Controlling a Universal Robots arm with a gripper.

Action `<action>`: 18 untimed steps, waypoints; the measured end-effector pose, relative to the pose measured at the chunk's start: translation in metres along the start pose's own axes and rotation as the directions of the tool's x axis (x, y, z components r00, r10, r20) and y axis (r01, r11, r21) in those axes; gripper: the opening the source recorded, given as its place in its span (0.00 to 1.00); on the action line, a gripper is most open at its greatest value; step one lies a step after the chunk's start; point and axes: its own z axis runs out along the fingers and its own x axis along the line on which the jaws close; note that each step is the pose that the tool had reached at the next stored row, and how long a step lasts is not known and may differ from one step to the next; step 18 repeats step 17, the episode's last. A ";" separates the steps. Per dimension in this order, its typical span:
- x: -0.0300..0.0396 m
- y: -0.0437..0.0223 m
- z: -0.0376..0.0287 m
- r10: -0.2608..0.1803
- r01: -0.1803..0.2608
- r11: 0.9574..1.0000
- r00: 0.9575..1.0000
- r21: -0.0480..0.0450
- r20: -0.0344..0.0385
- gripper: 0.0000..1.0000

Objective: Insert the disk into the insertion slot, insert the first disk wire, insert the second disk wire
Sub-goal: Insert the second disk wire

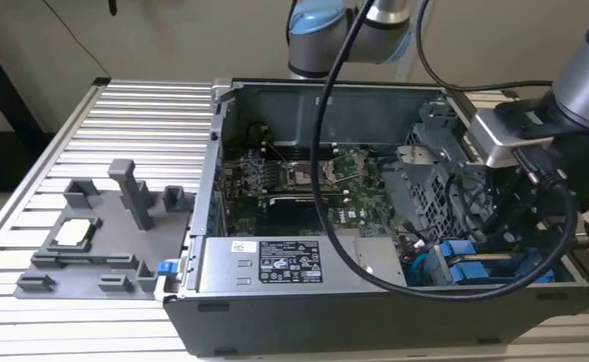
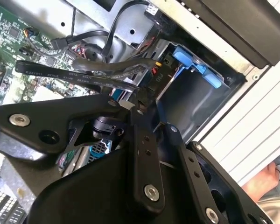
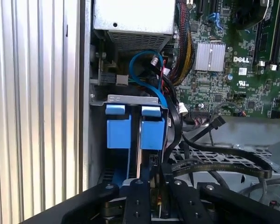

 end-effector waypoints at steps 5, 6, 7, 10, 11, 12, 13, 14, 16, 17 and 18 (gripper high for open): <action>-0.0010 -0.0018 -0.0213 0.004 -0.004 1.000 1.000 0.000 0.000 0.24; -0.0012 -0.0021 -0.0255 0.004 -0.004 1.000 1.000 0.000 0.000 0.24; -0.0014 -0.0024 -0.0296 0.005 -0.005 1.000 1.000 0.000 -0.001 0.24; -0.0017 -0.0030 -0.0364 0.005 -0.005 1.000 1.000 0.000 -0.003 0.24; -0.0017 -0.0030 -0.0363 0.006 -0.006 1.000 1.000 0.000 -0.003 0.24; -0.0017 -0.0030 -0.0363 0.006 -0.006 1.000 1.000 0.000 -0.002 0.24; -0.0017 -0.0030 -0.0363 0.006 -0.006 1.000 1.000 0.000 -0.002 0.24; -0.0017 -0.0030 -0.0363 0.006 -0.006 1.000 1.000 0.000 -0.002 0.24; -0.0017 -0.0030 -0.0363 0.006 -0.006 1.000 1.000 0.000 -0.003 0.24; -0.0017 -0.0030 -0.0363 0.006 -0.006 1.000 1.000 0.000 -0.003 0.24; -0.0017 -0.0030 -0.0363 0.006 -0.006 1.000 1.000 0.000 -0.003 0.24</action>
